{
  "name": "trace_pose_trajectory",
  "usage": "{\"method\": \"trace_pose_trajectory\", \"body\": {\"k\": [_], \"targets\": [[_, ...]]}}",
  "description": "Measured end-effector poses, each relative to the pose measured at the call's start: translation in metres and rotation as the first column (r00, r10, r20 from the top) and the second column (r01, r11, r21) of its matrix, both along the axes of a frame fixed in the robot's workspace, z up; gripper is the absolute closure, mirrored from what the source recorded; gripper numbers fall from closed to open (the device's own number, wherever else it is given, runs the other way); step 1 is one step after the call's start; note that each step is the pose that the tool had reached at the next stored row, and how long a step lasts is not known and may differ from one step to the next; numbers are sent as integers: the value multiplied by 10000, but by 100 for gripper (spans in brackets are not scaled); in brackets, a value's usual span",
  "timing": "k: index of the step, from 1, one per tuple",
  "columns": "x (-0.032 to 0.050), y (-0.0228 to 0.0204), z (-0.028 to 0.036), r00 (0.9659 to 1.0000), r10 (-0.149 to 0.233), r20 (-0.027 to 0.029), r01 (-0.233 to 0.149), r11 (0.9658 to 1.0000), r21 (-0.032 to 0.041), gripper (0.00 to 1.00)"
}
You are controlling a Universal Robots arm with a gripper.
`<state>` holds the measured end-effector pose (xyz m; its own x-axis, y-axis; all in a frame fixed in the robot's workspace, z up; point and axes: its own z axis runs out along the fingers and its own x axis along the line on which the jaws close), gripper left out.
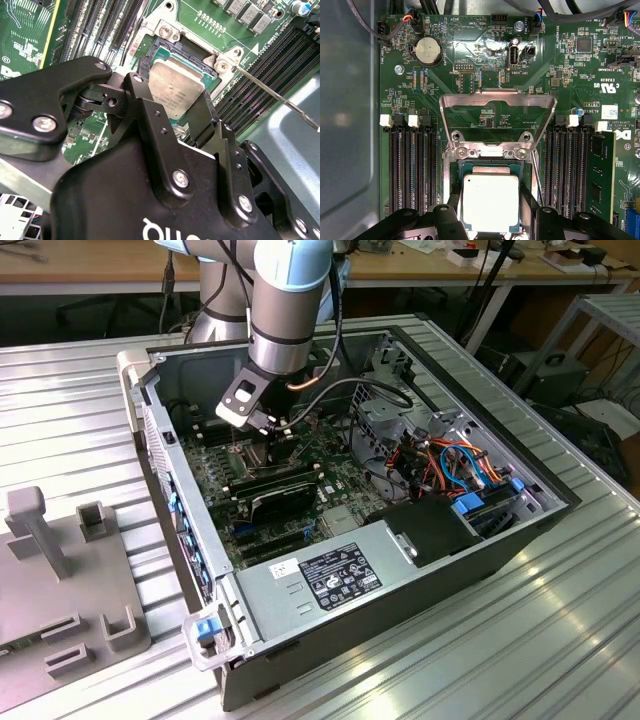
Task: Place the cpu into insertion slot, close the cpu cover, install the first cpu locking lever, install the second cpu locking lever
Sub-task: 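Place the cpu into insertion slot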
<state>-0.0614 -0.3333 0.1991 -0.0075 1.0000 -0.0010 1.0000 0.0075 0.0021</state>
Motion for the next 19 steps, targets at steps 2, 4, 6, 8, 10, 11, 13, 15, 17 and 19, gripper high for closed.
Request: {"method": "trace_pose_trajectory", "body": {"k": [2, 4, 6, 8, 10, 11, 13, 15, 17, 19], "targets": [[0, 0, 0, 10000, 0, 0, 0, 10000, 0, 45], [1, 0, 0, 10000, 0, 0, 0, 10000, 0, 45], [2, 1, -2, 10000, 1, 7, -1, 10000, 6, 45], [5, 0, -1, 10000, 2, 2, -2, 10000, 2, 44], [7, 0, 0, 10000, 0, 1, 0, 10000, 0, 38], [7, 0, 0, 10000, -1, 1, 1, 10000, 0, 38], [8, 0, 0, 10000, 0, 0, 0, 10000, 0, 38], [8, 0, 0, 10000, 0, 0, 0, 10000, 0, 38], [8, 0, 0, 10000, 0, 0, 0, 10000, 0, 38], [10, 0, 1, 10000, 2, 1, -2, 10000, 0, 38]]}}
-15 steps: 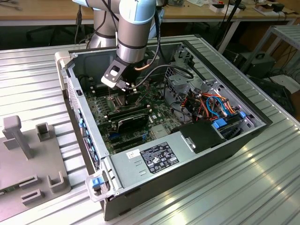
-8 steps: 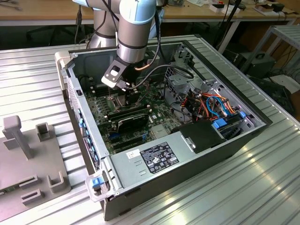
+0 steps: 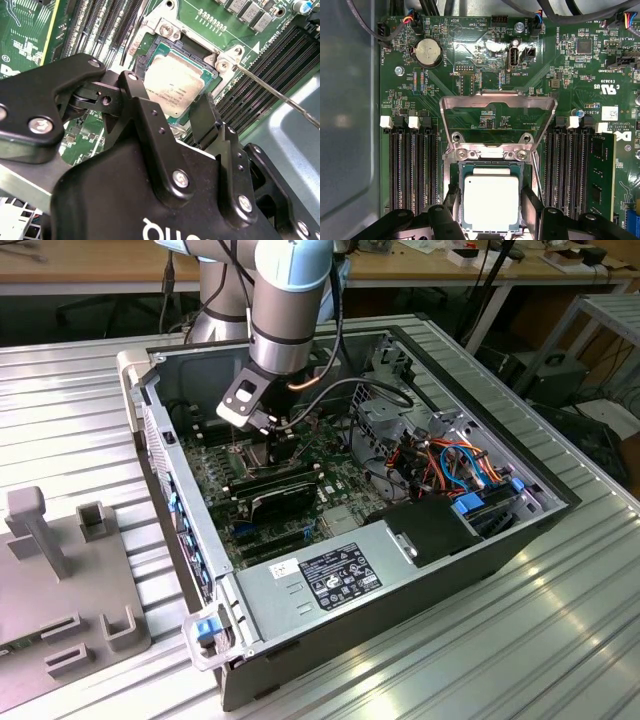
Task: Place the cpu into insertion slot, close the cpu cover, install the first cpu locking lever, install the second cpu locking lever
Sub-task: 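Place the cpu into insertion slot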
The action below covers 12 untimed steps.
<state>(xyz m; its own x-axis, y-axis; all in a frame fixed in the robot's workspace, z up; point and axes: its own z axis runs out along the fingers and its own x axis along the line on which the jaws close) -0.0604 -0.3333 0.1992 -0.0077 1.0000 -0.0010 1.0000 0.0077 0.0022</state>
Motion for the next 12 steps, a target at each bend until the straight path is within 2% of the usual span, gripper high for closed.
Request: {"method": "trace_pose_trajectory", "body": {"k": [1, 7, 9, 11, 12], "targets": [[0, 0, 5, 10000, 0, -1, 0, 10000, -1, 38], [-1, 0, 170, 10000, -2, -8, 2, 10000, 1, 38], [-1, 0, 202, 10000, -2, -14, 2, 10000, 0, 40], [-1, 0, 277, 10000, -1, -22, 1, 10000, 0, 53], [0, 0, 310, 10000, -2, -26, 2, 10000, 1, 65]]}}
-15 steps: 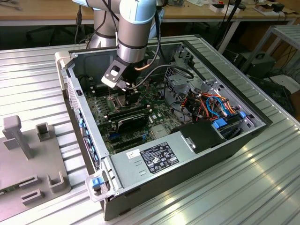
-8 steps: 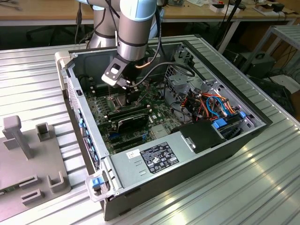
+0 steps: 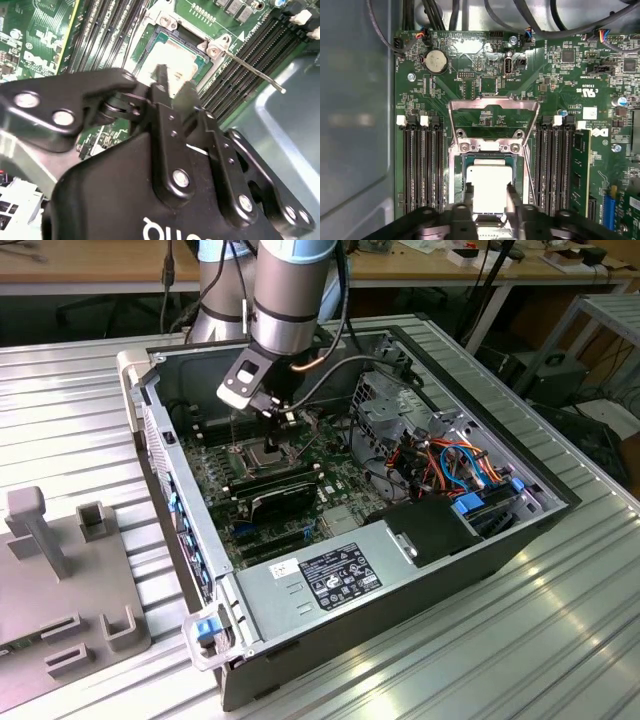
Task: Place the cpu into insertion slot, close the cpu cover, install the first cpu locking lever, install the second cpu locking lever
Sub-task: 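Place the cpu into insertion slot, then close the cpu cover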
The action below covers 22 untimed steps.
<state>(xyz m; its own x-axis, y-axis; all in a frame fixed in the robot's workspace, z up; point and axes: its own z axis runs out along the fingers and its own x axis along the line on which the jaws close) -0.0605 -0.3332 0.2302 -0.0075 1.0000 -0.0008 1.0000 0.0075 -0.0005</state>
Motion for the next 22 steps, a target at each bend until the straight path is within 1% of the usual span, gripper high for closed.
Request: {"method": "trace_pose_trajectory", "body": {"k": [1, 2, 4, 22], "targets": [[0, 0, 35, 10000, 0, -3, 0, 10000, -1, 71], [0, 0, 46, 10000, 0, -4, 0, 10000, -1, 76], [0, 0, 47, 10000, 0, -4, 0, 10000, 0, 89], [0, 0, 58, 10000, 0, -5, 0, 10000, -2, 89]]}}
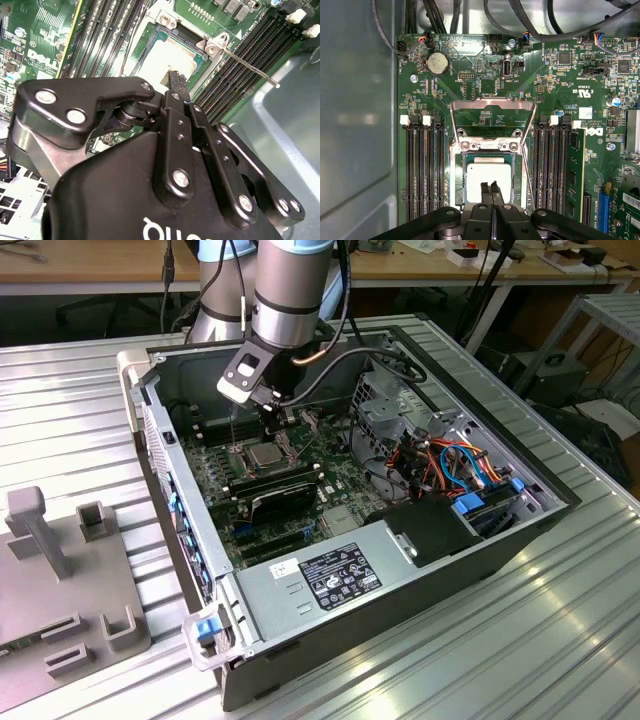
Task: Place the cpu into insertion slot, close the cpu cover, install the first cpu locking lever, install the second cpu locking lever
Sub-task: 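Close the cpu cover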
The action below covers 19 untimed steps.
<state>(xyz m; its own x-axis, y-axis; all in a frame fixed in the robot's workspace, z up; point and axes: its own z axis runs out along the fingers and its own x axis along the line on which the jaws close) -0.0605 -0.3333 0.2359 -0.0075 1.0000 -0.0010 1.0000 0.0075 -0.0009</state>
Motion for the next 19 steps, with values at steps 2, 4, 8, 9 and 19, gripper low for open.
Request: {"method": "trace_pose_trajectory", "body": {"k": [2, 4, 8, 9, 19], "targets": [[0, 0, 92, 10000, 0, -1, 0, 10000, -1, 89], [0, 0, 188, 10000, 0, 1, 0, 10000, 1, 89], [0, 0, 195, 9989, 475, 0, -475, 9989, 1, 89], [0, 0, 195, 9968, 796, 0, -796, 9968, 2, 89], [0, 0, 195, 9373, 3486, 0, -3486, 9373, 0, 89]]}}
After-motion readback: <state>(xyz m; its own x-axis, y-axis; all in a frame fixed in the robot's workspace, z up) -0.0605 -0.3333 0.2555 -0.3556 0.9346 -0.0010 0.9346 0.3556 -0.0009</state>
